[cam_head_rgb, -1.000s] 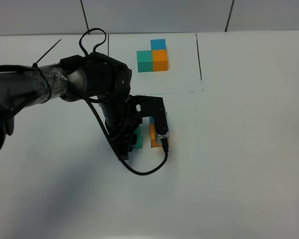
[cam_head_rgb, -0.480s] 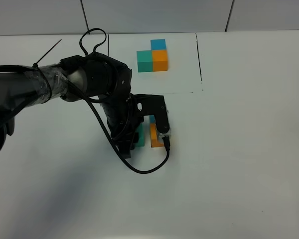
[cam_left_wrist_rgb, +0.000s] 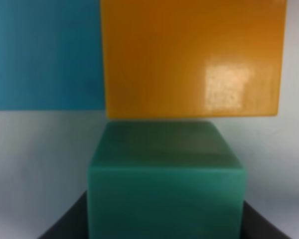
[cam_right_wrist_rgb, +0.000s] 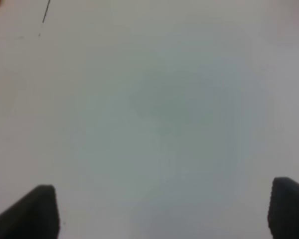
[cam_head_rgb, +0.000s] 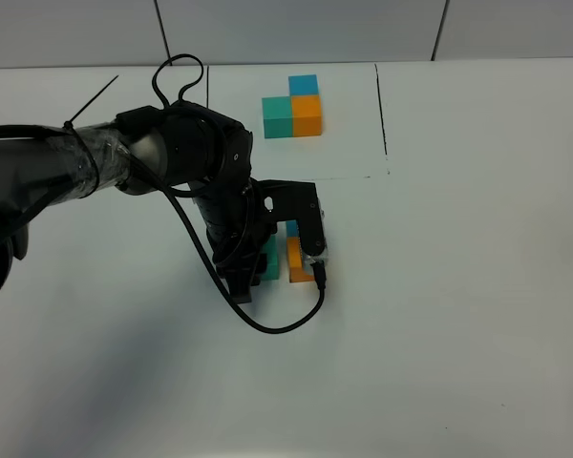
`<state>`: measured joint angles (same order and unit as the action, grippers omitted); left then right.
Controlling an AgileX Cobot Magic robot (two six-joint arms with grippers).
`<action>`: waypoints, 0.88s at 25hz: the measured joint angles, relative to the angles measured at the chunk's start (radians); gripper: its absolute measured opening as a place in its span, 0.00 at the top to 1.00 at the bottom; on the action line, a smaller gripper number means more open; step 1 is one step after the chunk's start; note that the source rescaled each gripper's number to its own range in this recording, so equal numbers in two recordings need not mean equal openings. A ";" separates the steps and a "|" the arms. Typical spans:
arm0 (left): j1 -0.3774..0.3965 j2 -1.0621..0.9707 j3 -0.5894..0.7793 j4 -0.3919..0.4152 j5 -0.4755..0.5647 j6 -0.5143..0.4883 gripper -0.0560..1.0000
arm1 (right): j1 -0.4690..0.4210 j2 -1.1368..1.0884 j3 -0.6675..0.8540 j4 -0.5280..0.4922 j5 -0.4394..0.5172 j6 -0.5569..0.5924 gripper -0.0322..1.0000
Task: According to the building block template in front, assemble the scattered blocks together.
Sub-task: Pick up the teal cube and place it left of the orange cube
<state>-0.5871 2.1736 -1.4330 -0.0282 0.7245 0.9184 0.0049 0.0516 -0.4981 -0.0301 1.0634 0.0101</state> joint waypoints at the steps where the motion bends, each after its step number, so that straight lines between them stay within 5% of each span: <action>1: 0.000 0.000 0.000 -0.001 0.000 0.000 0.93 | 0.000 0.000 0.000 0.000 0.000 0.000 0.27; 22: 0.000 0.001 -0.001 -0.017 0.007 0.002 0.93 | 0.000 0.000 0.000 0.000 0.000 0.000 0.27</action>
<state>-0.5871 2.1748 -1.4341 -0.0451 0.7313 0.9204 0.0049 0.0516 -0.4981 -0.0301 1.0634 0.0101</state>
